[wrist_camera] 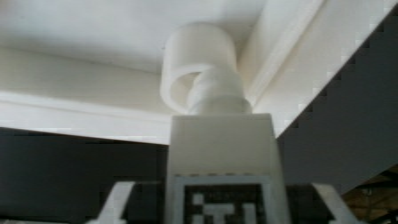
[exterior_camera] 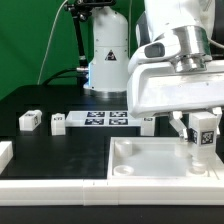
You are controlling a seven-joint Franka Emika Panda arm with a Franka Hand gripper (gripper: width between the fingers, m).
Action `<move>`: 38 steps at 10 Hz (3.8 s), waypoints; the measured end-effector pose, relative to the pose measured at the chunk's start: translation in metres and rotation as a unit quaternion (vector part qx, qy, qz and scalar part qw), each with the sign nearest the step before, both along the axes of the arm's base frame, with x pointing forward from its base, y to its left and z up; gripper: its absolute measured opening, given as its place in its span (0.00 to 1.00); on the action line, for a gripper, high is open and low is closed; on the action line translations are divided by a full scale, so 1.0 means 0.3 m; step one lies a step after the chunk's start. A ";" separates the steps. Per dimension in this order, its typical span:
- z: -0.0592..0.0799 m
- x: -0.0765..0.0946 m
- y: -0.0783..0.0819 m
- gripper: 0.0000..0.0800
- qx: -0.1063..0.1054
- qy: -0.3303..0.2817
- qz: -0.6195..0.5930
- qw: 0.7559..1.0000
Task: Assemble one leg
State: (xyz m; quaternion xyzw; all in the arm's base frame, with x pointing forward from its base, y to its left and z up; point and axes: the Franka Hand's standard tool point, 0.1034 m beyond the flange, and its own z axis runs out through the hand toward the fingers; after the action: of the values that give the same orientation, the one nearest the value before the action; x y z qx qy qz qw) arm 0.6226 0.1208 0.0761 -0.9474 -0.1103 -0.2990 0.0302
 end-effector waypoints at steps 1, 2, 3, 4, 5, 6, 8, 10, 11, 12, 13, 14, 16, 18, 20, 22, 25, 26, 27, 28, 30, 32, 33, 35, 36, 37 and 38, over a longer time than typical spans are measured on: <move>0.000 0.001 -0.004 0.36 -0.001 0.000 0.000 1.000; 0.000 0.002 -0.009 0.36 -0.001 0.000 -0.001 1.000; 0.000 0.004 -0.014 0.36 -0.002 0.000 -0.001 1.000; 0.000 0.006 -0.020 0.36 -0.003 0.000 -0.002 1.000; 0.000 0.006 -0.022 0.36 -0.003 0.000 -0.002 1.000; 0.000 0.008 -0.022 0.36 -0.003 -0.001 -0.002 1.000; -0.018 0.010 -0.025 0.36 -0.003 0.002 -0.003 1.000; -0.048 0.002 -0.029 0.36 -0.004 0.008 -0.002 1.000; -0.059 -0.002 -0.028 0.36 -0.005 0.010 -0.002 1.000; -0.063 -0.005 -0.027 0.36 -0.004 0.010 -0.003 1.000; -0.064 -0.007 -0.022 0.36 -0.004 0.010 -0.003 1.000; -0.065 -0.007 -0.022 0.36 -0.004 0.011 -0.003 1.000; -0.066 -0.008 -0.023 0.68 -0.004 0.012 -0.003 1.000; -0.067 -0.008 -0.023 0.77 -0.004 0.012 -0.003 1.000; -0.067 -0.008 -0.023 0.81 -0.004 0.012 -0.003 1.000; -0.066 -0.008 -0.022 0.81 -0.004 0.012 -0.003 1.000; 0.010 -0.002 -0.039 0.81 -0.004 0.014 -0.003 1.000; 0.020 0.002 -0.039 0.81 -0.004 0.012 -0.003 1.000; 0.011 -0.003 -0.032 0.81 -0.004 0.026 -0.001 1.000; 0.012 -0.001 -0.034 0.81 -0.004 0.024 -0.001 1.000; -0.007 -0.021 -0.013 0.81 -0.003 0.074 0.007 0.997; -0.016 -0.029 -0.008 0.81 -0.005 0.177 0.017 0.984; -0.018 -0.026 -0.013 0.81 -0.006 0.211 0.020 0.977; -0.020 -0.020 -0.021 0.81 -0.007 0.232 0.023 0.972; -0.018 -0.011 -0.031 0.81 -0.008 0.226 0.024 0.974; -0.019 -0.011 -0.030 0.81 -0.008 0.226 0.024 0.974; -0.019 -0.011 -0.030 0.81 -0.008 0.226 0.024 0.974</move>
Offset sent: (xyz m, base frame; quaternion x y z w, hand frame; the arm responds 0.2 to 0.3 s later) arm 0.0041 -0.0088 -0.0063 -0.0041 -0.0158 -0.0262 0.9995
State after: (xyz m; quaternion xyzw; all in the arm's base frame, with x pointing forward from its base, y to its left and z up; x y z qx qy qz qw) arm 0.6192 0.1118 0.0704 -0.9877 -0.1255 -0.0758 0.0540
